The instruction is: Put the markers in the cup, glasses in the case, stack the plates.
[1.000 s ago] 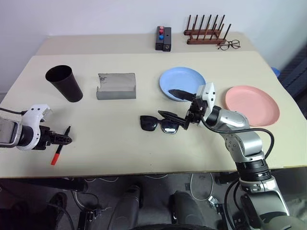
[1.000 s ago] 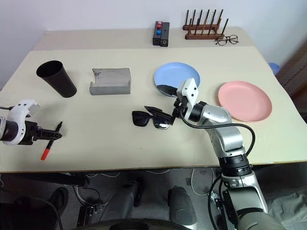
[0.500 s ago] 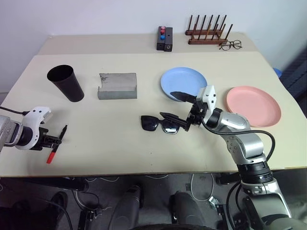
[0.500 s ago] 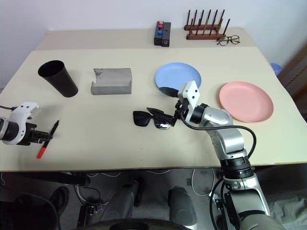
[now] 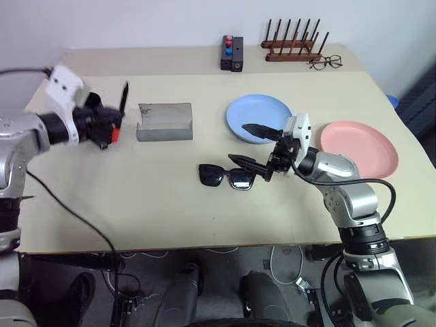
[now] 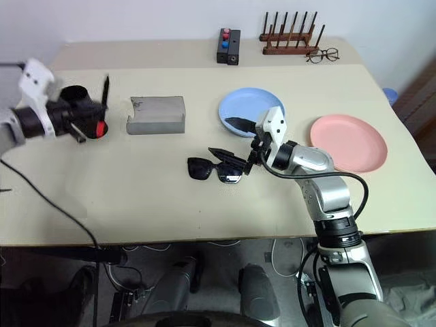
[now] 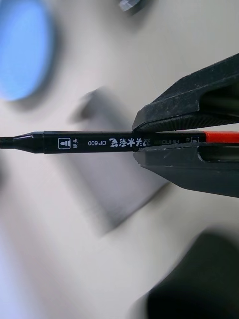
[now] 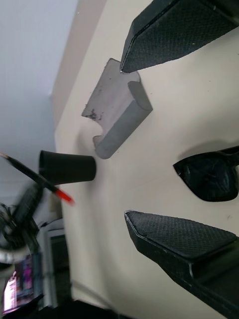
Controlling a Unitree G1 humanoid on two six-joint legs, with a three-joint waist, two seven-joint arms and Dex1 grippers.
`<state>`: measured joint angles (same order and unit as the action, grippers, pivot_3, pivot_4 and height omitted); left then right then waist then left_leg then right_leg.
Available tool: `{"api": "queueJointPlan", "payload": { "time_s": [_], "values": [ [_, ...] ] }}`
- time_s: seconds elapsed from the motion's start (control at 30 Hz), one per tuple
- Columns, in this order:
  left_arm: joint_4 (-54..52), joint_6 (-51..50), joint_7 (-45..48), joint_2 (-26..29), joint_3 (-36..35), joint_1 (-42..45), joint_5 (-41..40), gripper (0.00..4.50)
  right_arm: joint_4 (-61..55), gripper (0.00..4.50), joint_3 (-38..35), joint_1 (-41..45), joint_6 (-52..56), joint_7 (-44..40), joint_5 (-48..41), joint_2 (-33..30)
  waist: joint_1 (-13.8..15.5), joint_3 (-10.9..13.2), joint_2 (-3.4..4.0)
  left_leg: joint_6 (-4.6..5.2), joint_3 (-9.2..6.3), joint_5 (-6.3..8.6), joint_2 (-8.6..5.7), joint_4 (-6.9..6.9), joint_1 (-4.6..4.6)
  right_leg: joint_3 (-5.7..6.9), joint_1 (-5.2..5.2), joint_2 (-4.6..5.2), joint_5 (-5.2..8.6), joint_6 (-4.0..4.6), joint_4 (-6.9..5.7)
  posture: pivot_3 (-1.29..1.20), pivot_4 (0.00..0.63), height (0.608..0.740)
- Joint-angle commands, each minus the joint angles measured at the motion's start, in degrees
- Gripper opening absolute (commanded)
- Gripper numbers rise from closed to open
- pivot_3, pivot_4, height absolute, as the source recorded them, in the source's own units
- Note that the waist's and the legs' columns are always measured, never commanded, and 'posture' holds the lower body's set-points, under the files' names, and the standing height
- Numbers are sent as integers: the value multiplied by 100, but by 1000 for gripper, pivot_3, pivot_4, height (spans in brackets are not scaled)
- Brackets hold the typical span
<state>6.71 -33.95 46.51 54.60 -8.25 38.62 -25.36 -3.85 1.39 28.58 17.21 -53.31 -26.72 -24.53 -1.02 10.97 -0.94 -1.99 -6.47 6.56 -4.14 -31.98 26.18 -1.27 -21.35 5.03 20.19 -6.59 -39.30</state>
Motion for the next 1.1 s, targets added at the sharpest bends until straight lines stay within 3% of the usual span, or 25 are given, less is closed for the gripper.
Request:
{"api": "queueJointPlan", "payload": {
  "time_s": [0.03,0.13,0.27,0.53,0.8,1.1],
  "values": [
    [577,818,-417,-253,-612,478,118,27,-247,4500,-263,177,199,19,-528,156,-20,0,0,0,-2,0,1,-1,0,3,0,-4,0,-1,-1,0,150,737],
    [1200,1474,-888,-497,-1053,959,150,27,-564,4500,-268,106,639,10,-1052,293,-13,2,-4,2,-5,-1,0,-6,1,8,0,-8,-1,-3,-11,0,150,737],
    [2192,2283,-1095,-428,-1206,1415,404,27,-693,4500,-200,60,580,177,-959,444,-16,1,-5,2,-3,-2,-3,-11,2,10,0,-16,-4,-8,-15,0,150,737],
    [3941,2899,-1035,-483,-1473,1924,364,27,-624,4500,-85,95,538,133,-754,370,-7,0,-6,3,-5,-3,-2,-19,2,11,4,-26,-8,-15,-18,0,150,737],
    [3910,2927,-771,-977,-1589,1359,149,27,-744,4500,-61,47,557,198,-675,323,-19,0,-7,3,-7,-3,-1,-20,2,10,5,-27,-9,-16,-20,0,150,737],
    [4209,3409,-1048,-1085,-1469,1093,503,27,-720,4500,-87,12,541,247,-604,273,-20,-1,-8,3,-7,-3,0,-20,2,9,3,-29,-9,-16,-23,0,150,737]
  ]
}}
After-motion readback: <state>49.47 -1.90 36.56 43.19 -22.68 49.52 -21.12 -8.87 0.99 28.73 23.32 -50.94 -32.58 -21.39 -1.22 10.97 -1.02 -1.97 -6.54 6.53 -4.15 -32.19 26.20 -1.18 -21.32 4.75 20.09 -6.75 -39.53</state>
